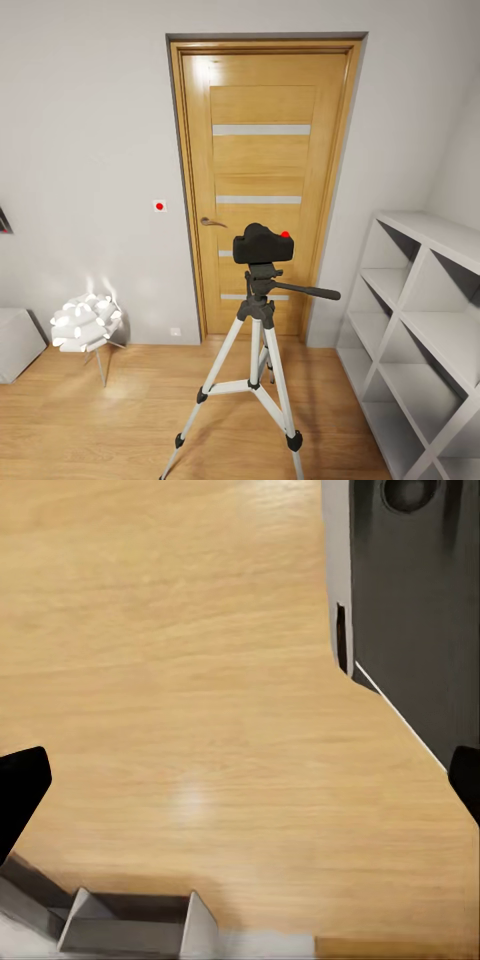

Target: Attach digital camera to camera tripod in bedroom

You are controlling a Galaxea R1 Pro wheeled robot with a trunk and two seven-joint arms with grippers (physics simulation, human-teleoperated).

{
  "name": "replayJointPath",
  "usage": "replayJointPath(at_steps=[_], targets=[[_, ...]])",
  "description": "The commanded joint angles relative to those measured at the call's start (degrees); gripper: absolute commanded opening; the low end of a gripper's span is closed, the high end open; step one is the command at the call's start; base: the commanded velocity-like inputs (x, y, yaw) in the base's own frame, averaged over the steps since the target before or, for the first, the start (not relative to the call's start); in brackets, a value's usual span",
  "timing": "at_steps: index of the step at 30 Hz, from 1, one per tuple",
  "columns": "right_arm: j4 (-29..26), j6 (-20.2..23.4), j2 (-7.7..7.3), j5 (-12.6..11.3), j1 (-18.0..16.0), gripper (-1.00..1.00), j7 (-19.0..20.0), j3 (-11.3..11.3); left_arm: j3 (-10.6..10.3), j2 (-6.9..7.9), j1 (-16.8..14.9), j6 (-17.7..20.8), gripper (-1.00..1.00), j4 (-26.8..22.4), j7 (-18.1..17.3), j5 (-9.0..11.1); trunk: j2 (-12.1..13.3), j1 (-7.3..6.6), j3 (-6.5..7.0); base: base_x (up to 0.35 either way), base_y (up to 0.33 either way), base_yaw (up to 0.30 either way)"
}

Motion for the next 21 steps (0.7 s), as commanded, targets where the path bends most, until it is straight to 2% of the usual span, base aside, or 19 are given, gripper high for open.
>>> replayJointPath(at_steps=[1, 10, 14, 18, 21], targets=[[0.24, 0.41, 0.01, 0.42, 0.31, 1.00, -0.21, 0.00, -0.49, -0.09, 0.40, 0.25, 1.00, -0.08, -0.32, 0.20, -0.13, 0.04, -0.13, 0.000, 0.000, 0.000], [0.31, 3.47, 1.02, 0.35, 4.68, 1.00, -3.16, -0.08, -0.49, -2.33, 4.86, 0.23, 1.00, -0.08, -0.22, 0.26, -0.13, 0.04, -0.13, 0.000, 0.000, 0.000], [0.32, 4.98, 1.39, 0.31, 6.08, 1.00, -5.30, -0.11, -0.45, -2.85, 6.06, 0.24, 1.00, -0.08, -0.15, 0.47, -0.13, 0.04, -0.13, 0.000, 0.000, 0.000], [0.32, 9.09, 2.06, 0.27, 7.96, 1.00, -7.61, -0.13, -0.39, -4.32, 8.16, 0.23, 1.00, -0.08, 0.10, 2.22, -0.13, 0.04, -0.13, 0.000, 0.000, 0.000], [0.32, 11.91, 2.47, 0.26, 9.40, 1.00, -8.45, -0.14, -0.31, -5.76, 10.27, -0.03, 1.00, -0.08, 1.26, 5.14, -0.13, 0.04, -0.13, 0.000, 0.000, 0.000]])
